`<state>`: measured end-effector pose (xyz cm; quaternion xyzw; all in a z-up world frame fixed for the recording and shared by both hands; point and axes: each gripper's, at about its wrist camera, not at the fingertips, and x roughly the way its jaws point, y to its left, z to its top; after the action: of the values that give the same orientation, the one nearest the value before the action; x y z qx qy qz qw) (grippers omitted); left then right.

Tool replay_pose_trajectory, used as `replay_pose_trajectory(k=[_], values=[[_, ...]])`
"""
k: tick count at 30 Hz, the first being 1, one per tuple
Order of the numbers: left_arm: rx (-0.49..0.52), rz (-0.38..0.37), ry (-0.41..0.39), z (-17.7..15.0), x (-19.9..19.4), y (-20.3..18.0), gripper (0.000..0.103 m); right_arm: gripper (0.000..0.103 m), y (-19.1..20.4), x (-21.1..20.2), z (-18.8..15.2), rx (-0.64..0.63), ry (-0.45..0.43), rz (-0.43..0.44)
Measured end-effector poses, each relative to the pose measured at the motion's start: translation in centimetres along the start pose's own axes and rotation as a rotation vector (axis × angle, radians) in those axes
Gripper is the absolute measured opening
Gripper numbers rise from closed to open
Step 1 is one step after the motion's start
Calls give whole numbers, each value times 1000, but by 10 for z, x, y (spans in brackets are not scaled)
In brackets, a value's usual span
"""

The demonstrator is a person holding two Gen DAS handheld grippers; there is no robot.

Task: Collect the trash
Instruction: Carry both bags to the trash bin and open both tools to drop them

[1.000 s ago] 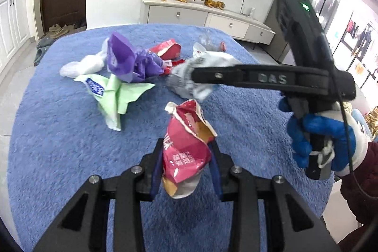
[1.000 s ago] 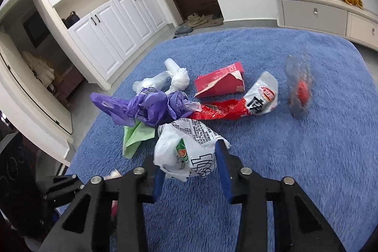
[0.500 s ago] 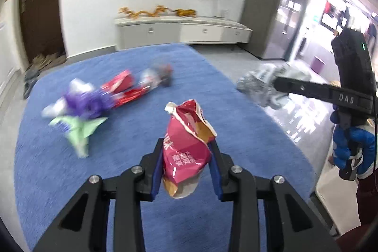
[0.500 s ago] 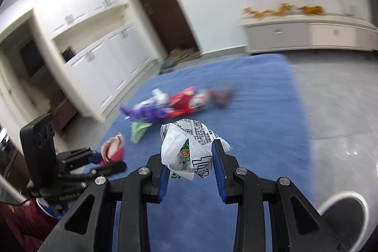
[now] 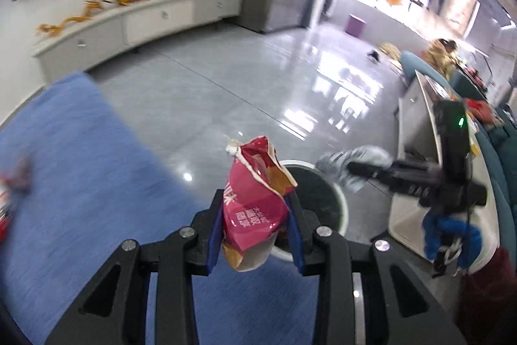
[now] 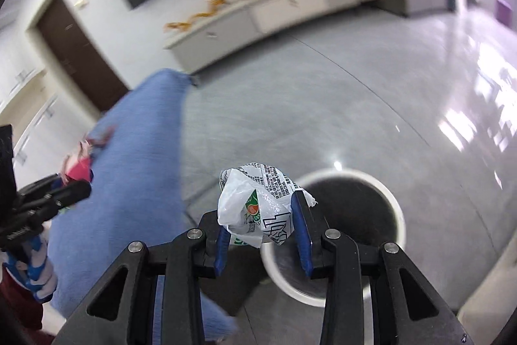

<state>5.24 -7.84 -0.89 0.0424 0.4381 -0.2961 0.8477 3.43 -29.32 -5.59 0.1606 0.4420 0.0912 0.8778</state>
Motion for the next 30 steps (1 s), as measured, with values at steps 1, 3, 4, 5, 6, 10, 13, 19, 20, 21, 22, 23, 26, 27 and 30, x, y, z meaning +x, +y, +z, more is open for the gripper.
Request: replay_pose_trajectory(k=[1,3,4,5,6,10,13,19,20,21,22,23,26,27,30], values=[[4,-17,11,7,10,-7,33,37,-11,5,-2,28,9,-4],[23,-45,34,21,35,-23,34,39,-31,15,-5,76,23,-10],[28,-64,45,27,47,-31,34,39,-38,19,-7,95,28,-13],[23,-90,57,32,57,-36,34,39,-45,23,-6,110,33,-13],[18,-110,69,36,65,-40,37,42,-51,28,-6,122,37,-14],[-1,-161,92,50,92,-54,60,54,-73,33,-11,174,34,-42],[-6,-175,97,59,102,-61,60,58,-87,33,-14,203,28,-67],[11,-102,55,56,97,-69,60,59,-99,24,-19,231,13,-102],[14,-83,47,56,96,-69,60,59,-98,22,-19,233,8,-108],[14,-67,39,51,90,-63,60,59,-97,19,-19,235,0,-111],[13,-48,31,49,86,-63,60,59,-96,15,-19,235,-8,-115],[12,-28,22,48,83,-63,60,59,-94,13,-17,232,-16,-119],[10,34,-16,44,69,-63,60,61,-86,0,-13,207,-45,-146],[11,49,-27,43,64,-62,60,63,-82,-5,-12,197,-55,-153],[20,116,-73,37,44,-57,60,66,-72,-18,-11,171,-81,-169]])
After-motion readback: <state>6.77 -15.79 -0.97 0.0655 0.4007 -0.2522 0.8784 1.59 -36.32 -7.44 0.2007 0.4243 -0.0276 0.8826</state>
